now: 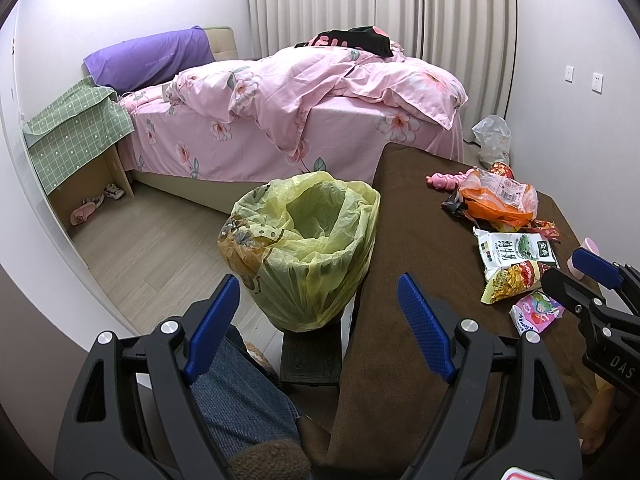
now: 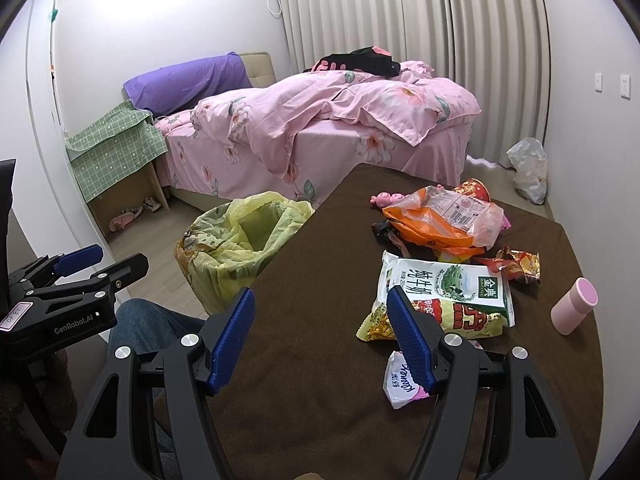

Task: Collect trash

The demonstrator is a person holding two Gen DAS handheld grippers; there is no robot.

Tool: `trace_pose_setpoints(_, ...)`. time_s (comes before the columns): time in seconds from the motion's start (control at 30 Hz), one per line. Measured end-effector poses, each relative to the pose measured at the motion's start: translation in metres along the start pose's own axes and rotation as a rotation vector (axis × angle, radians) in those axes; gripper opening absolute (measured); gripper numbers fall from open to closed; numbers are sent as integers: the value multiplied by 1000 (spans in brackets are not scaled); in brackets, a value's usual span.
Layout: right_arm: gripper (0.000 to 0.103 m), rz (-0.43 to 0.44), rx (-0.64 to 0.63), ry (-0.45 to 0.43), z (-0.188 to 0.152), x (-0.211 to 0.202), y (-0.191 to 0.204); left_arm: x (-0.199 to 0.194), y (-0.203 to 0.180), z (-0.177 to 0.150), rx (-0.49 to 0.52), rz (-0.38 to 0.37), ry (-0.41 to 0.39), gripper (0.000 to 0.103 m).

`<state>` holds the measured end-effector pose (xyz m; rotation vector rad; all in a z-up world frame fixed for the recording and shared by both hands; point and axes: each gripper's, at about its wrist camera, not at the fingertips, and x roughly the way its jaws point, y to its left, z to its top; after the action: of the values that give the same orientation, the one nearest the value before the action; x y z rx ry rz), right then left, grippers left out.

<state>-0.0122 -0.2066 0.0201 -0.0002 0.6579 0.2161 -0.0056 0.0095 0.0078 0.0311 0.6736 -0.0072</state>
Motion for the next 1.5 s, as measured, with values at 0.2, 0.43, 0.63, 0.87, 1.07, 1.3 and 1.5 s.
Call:
trace_pose_setpoints(0.2,65,0,2,0,0,0,-1,0,1,0,0,1,-2,77)
trace_pose_setpoints(0.43,65,0,0,0,0,0,-1,-1,1,1,1,0,-2,77)
trace_pose_setpoints(0.63,65,-40,-9,-9,2,-3,-13,7,-5,8,4,-32,-8,77)
trace_pose_setpoints(0.87,65,-154,110,6,-6,-8,-82,32,-40,14,87,-147,-60,77)
trace_pose_setpoints(1.07,65,-246,157,65,-26,-6,-129,66,-85,13,177,-305,-20,77)
trace_pose_setpoints(1.3,65,-242,195,139,-54,8,-167,104,-143,18,253,-500,50,79)
trace_pose_setpoints(1.5,65,-270,182,202,-74,19,-179,132,-193,21,360,-668,167,79)
